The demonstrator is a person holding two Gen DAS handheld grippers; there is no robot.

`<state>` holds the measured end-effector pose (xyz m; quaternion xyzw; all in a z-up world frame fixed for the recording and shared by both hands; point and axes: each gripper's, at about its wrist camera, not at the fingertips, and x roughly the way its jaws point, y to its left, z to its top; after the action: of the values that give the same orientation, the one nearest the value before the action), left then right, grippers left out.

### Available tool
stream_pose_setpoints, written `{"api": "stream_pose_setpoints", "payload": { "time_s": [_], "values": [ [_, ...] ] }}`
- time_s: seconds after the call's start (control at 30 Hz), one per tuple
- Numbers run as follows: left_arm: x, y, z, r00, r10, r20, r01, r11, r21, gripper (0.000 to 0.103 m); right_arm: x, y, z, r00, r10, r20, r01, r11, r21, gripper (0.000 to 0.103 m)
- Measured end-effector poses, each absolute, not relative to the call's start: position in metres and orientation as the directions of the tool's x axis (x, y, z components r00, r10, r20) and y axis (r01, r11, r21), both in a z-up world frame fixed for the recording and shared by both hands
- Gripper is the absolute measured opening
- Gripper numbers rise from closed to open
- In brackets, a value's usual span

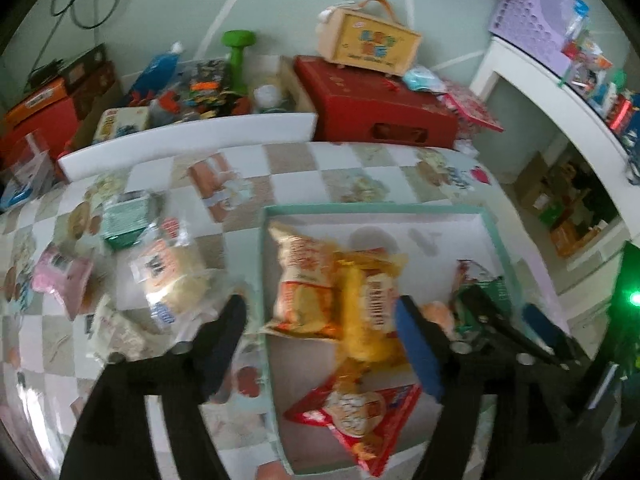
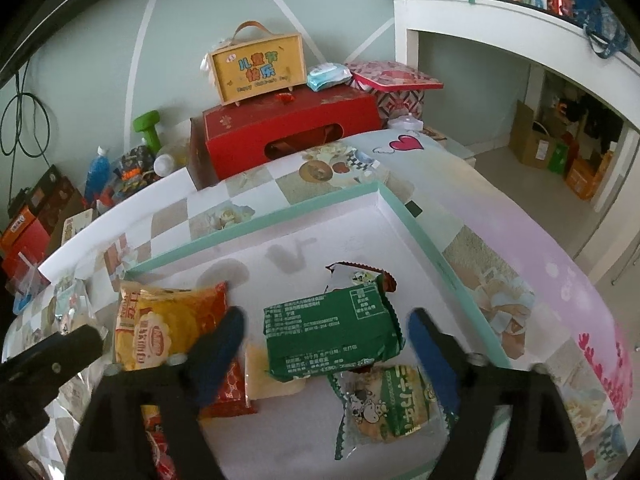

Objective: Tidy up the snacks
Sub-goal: 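Lift both open tools away from the tray toward the remaining snacks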

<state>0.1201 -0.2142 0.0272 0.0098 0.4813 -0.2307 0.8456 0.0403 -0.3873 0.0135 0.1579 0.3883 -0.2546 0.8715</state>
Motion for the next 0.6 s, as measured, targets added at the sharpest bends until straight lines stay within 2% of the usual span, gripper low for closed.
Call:
{"api": "stream_pose_setpoints", "payload": {
  "time_s": [0.07, 0.3, 0.6],
  "values": [
    [0.123, -0.207, 0.023, 0.45, -0.334, -0.828, 0.365, 0.915, -0.171, 0.087, 0.04, -0.388, 0.014, 0.566, -0.318, -0.761, 0.568, 0.819, 0.08, 0.103],
    [0.131, -0.189, 0.009, 0.482, -0.24, -0.843, 0.284, 0.952, -0.109, 0.101, 0.04, -0.388, 0.012, 0.562, -0.31, -0.767, 0.567, 0.819, 0.084, 0.103],
    [0.132, -0.186, 0.006, 0.498, -0.218, -0.839, 0.27, 0.959, -0.089, 0.101, 0.043, -0.385, 0.01, 0.547, -0.312, -0.777, 0.563, 0.824, 0.066, 0.103]
  ]
}}
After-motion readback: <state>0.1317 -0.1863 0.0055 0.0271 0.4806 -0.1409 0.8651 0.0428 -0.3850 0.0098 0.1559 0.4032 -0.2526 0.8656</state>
